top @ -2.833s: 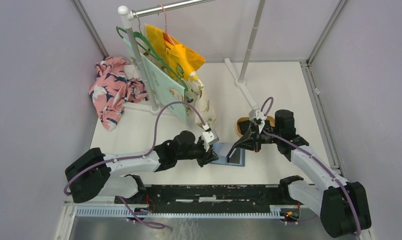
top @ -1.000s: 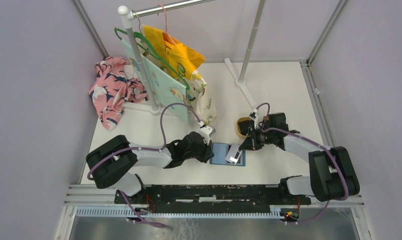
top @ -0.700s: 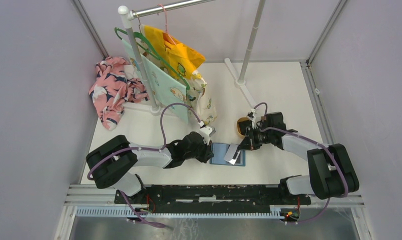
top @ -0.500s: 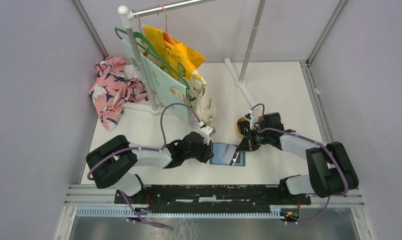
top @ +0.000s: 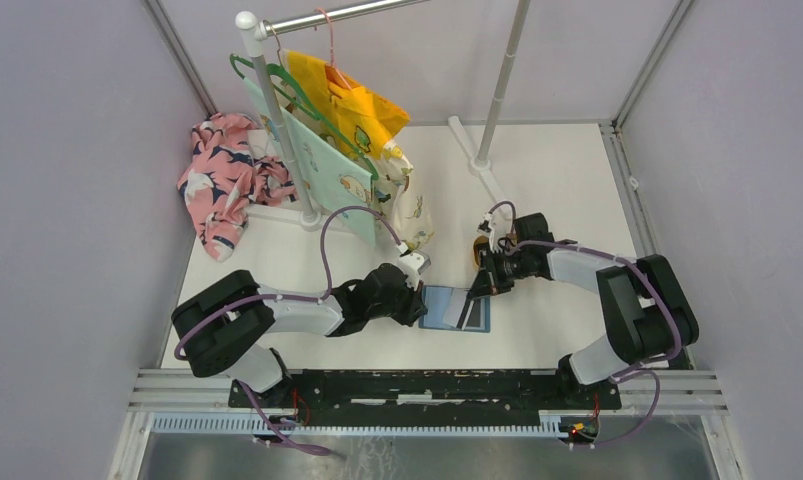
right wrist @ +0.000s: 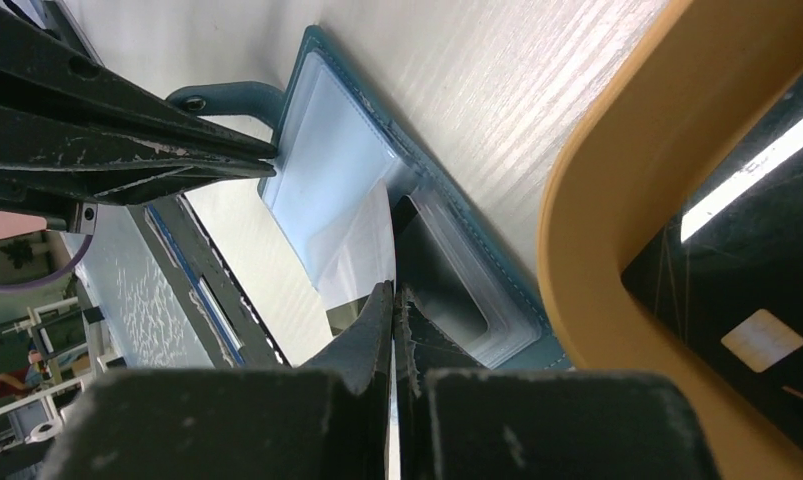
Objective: Put the credit cards into the card holder
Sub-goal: Insert the credit card into the card holder.
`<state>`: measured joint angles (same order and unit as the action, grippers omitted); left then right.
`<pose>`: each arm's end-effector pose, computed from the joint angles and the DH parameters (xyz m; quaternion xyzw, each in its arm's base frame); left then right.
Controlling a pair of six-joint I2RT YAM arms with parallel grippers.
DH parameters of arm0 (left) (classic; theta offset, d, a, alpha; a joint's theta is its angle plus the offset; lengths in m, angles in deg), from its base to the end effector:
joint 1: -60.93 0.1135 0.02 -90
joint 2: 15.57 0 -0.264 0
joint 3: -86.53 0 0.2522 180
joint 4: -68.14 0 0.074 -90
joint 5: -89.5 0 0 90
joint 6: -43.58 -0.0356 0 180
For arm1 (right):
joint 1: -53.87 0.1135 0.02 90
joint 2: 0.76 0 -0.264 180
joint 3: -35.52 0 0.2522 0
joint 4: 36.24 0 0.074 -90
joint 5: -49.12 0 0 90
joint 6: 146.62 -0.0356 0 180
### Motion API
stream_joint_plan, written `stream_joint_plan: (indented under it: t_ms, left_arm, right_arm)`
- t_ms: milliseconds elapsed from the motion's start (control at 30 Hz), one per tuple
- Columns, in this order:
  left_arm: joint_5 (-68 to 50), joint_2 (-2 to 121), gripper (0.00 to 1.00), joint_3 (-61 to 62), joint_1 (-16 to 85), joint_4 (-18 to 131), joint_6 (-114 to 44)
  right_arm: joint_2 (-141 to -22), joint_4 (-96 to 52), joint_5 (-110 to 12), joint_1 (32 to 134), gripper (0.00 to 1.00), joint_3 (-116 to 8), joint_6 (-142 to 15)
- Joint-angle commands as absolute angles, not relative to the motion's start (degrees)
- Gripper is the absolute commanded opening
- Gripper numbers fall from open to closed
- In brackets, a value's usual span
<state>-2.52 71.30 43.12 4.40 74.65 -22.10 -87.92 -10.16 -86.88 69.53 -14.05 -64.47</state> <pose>0.1513 -0.2311 0.1378 0.2557 0.8573 -0.3016 0.3297 0.2343 0.0923 0.1348 -0.1498 0.8882 0.4152 0.1277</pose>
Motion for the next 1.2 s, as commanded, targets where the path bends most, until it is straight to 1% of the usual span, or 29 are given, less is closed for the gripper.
stream_joint_plan:
  t_ms: [0,400,767,1167]
  left_arm:
    - [-3.1,71.3,0.13,41.8,4.6,76.7,-24.5]
    - [-3.2,70.8,0.14,42.0,4.5,77.2,-25.1]
    - [-3.9,70.2,0.14,42.8,4.5,78.6,-25.0]
    - [-5.4,69.7,0.15,43.5,4.5,80.4,-24.9]
  right_arm:
    - [-90.5,-5.4,-84.9,69.7,0.00,-18.7,-61.2]
    - [-94.9,2.0,-82.0,71.1,0.00,-24.0,-57.4]
    - [-97.7,3.9,-78.9,74.0,0.00,-27.3,-57.1]
    - [-100.6,4.1,-79.8,74.8,0.01,-29.6,-57.6]
